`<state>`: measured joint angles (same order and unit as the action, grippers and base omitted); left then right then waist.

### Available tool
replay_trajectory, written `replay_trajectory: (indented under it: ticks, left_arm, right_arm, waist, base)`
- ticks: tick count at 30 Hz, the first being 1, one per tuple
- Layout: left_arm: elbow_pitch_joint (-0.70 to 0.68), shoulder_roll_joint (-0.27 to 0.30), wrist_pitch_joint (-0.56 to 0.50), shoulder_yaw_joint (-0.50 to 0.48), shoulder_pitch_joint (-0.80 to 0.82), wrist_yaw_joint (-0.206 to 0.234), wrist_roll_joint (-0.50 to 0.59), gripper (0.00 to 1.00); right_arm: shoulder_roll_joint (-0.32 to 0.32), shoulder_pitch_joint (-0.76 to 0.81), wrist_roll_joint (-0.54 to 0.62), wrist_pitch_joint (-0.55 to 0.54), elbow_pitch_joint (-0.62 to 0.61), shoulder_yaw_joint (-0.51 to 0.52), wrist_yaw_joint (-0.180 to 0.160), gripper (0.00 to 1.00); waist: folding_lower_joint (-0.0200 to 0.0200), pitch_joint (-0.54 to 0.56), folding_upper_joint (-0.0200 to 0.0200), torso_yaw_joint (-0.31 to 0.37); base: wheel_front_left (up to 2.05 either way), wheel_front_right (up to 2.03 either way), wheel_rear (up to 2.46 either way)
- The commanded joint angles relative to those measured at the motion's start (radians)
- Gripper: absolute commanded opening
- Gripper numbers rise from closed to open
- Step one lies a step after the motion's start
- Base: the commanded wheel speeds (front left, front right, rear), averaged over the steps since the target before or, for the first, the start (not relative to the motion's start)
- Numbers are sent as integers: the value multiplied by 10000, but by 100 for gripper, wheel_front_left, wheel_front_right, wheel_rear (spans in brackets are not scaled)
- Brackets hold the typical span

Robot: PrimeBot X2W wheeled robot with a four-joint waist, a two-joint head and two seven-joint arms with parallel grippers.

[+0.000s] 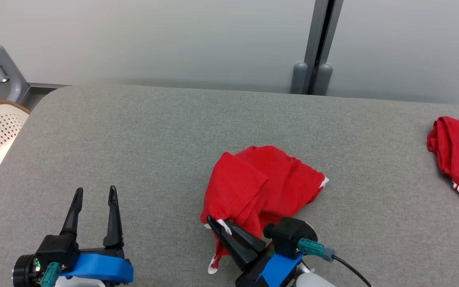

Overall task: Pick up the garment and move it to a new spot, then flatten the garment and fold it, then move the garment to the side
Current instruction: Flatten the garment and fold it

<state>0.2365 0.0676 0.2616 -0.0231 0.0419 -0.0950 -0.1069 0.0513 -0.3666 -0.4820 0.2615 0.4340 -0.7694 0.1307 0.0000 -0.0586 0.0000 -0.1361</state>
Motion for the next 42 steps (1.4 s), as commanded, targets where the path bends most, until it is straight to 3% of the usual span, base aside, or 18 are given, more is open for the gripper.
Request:
replay_trajectory:
  ticks: [1,8,23,31,32,33,42]
  left_arm:
    - [13,8,48,-67,-114,-28,13,100]
    - [20,-26,48,-105,-310,-39,20,100]
    - [6,-97,48,13,-347,-46,35,100]
    - [19,-122,48,74,-258,-70,47,100]
    - [30,-125,48,66,-247,-77,46,100]
    - [38,-123,48,59,-241,-85,45,100]
    - [43,-135,47,-53,-221,-68,111,100]
  right_arm:
    - [5,118,-123,47,-170,-150,1,0]
    - [628,813,-132,48,-362,489,1,0]
    - [2367,2842,921,-102,-425,5228,1,0]
    - [2509,2840,1270,-263,634,6709,1,0]
    - [2423,2722,1300,-220,747,6819,1,66]
    - [2359,2654,1347,-215,851,6881,1,100]
    - [1889,2018,1970,33,328,7829,1,100]
  waist:
    - [0,54,0,44]
    - [0,265,0,354]
    - [0,381,0,1234]
    - [0,236,0,1278]
    - [0,217,0,1279]
    - [0,204,0,1280]
    - [0,223,0,1375]
  base:
    - [0,0,0]
    - [0,0,0]
    - [0,0,0]
    - [0,0,0]
    - [0,0,0]
    - [0,0,0]
    - [0,0,0]
